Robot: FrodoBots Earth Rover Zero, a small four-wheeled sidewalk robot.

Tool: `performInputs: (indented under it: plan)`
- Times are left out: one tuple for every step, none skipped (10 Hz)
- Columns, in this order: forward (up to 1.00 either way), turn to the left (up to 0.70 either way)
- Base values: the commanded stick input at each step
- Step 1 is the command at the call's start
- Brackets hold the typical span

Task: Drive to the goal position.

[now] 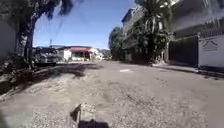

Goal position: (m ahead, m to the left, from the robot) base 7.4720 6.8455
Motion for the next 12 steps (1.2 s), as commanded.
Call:
performInputs:
  plan:
    - [0.7, -0.03]
    - [0.7, -0.03]
    - [0.7, -0.03]
    - [0.7, -0.03]
    - [0.7, -0.03]
    - [0.7, -0.03]
    - [0.7, -0.03]
    - [0.7, -0.03]
    - [0.7, -0.03]
    - [0.7, -0.03]
    - [0.7, -0.03]
    - [0.7, -0.03]
